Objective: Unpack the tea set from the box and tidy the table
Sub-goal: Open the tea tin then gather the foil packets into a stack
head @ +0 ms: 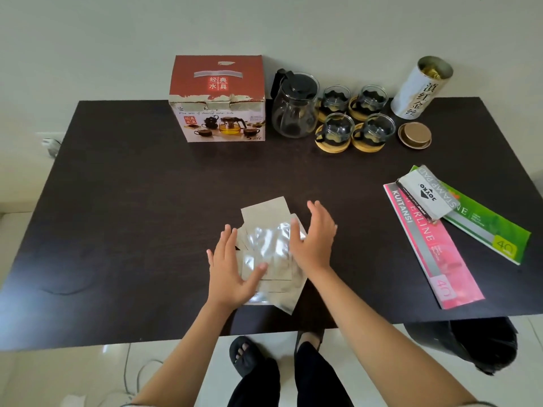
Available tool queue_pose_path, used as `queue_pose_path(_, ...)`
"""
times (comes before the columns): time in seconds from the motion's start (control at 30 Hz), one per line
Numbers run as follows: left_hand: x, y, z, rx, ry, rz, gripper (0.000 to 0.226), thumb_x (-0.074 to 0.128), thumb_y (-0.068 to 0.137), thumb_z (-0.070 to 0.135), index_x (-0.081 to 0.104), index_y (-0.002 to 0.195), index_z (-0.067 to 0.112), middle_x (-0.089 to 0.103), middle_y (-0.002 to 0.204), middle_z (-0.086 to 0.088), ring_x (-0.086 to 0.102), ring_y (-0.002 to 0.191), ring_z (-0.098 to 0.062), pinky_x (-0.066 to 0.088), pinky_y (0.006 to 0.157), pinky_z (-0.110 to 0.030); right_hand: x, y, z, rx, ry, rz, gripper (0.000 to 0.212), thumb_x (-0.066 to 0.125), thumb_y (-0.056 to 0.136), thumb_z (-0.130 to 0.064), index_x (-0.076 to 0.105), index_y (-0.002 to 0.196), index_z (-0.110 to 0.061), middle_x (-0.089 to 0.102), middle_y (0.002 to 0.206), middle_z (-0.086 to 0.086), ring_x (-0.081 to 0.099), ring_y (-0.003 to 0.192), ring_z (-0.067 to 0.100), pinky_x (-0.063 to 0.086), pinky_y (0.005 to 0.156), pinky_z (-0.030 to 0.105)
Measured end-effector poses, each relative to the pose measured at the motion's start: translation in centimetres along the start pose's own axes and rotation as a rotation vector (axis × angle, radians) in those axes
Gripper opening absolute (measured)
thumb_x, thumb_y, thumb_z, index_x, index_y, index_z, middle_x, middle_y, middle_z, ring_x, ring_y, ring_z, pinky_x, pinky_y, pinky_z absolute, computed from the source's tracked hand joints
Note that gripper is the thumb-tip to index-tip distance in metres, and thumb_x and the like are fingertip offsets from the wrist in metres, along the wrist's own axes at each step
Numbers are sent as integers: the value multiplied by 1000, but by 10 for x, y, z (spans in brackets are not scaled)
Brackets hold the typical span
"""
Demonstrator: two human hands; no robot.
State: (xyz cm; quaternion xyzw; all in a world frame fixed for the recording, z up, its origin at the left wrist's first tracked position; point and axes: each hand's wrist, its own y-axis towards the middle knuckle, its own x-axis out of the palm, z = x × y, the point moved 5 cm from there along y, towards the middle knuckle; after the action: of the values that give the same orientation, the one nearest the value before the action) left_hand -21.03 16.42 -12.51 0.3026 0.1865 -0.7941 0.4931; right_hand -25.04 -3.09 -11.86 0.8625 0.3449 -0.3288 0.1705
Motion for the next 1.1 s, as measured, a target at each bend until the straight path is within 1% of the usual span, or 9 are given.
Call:
queue_pose_path(0.17,14,-19,-6,77,445,-273,151,47,38,99,4,150,7,-8,159,-12,-8,146,-27,0,107,-64,33,44,-25,-186,-237,-524,66,46,95,-45,19,152,-26,9,161,-1,2,148,23,-1,113,59)
queue_pose_path(0.27,18,-20,-10,58,515,-340,152,41,39,101,13,149,1,5,158,-16,4,146,-30,14,106,-68,45,35,-32,-256,-299,-653,55,46,96,-44,35,146,-25,11,161,-3,2,148,22,-1,115,58)
queue_pose_path(0.4,18,-20,-11,30,490,-304,145,42,45,99,14,148,0,11,157,-17,11,145,-30,19,108,-61,32,-1,-22,-287,-174,-606,44,51,94,-40,50,135,-23,32,153,-4,22,143,18,10,118,54)
queue_pose_path(0.5,17,-20,-10,19,459,-256,145,41,47,99,11,148,-1,8,158,-17,8,146,-31,15,110,-58,5,-17,-9,-261,-64,-371,52,49,88,-46,53,133,-21,44,145,-2,38,134,17,24,112,54)
queue_pose_path(0.6,16,-18,-11,-18,419,-247,151,43,42,100,8,149,0,3,158,-18,1,146,-32,9,111,-56,-12,-22,17,-34,-118,-178,62,49,88,-50,44,140,-18,33,153,2,26,143,19,9,115,56)
queue_pose_path(0.8,14,-13,-9,-22,259,-265,155,54,38,94,-11,149,7,-14,157,-1,-18,144,-21,-10,110,-45,15,-52,19,91,-311,-209,64,44,95,-48,32,146,-12,9,161,5,-1,149,20,-7,115,53)
queue_pose_path(0.93,-3,-6,-17,-6,40,-318,116,66,67,56,-2,151,11,4,156,5,1,146,-25,-1,113,-35,31,-60,-3,92,-203,-209,52,52,92,-43,46,136,-16,20,158,4,7,148,21,-4,116,50)
queue_pose_path(1.03,-11,0,-14,26,41,-263,101,76,72,21,12,150,12,34,145,-1,25,135,-22,9,108,-26,35,-62,-17,85,-231,-193,52,61,87,-43,49,131,-18,35,148,3,30,137,22,20,114,41)
queue_pose_path(1.1,-12,3,-12,-10,33,-257,104,79,69,17,12,149,11,34,142,-2,25,132,-20,14,108,-28,35,-60,-23,169,-173,-189,55,71,81,-38,49,128,-18,42,137,1,42,125,20,34,105,35)
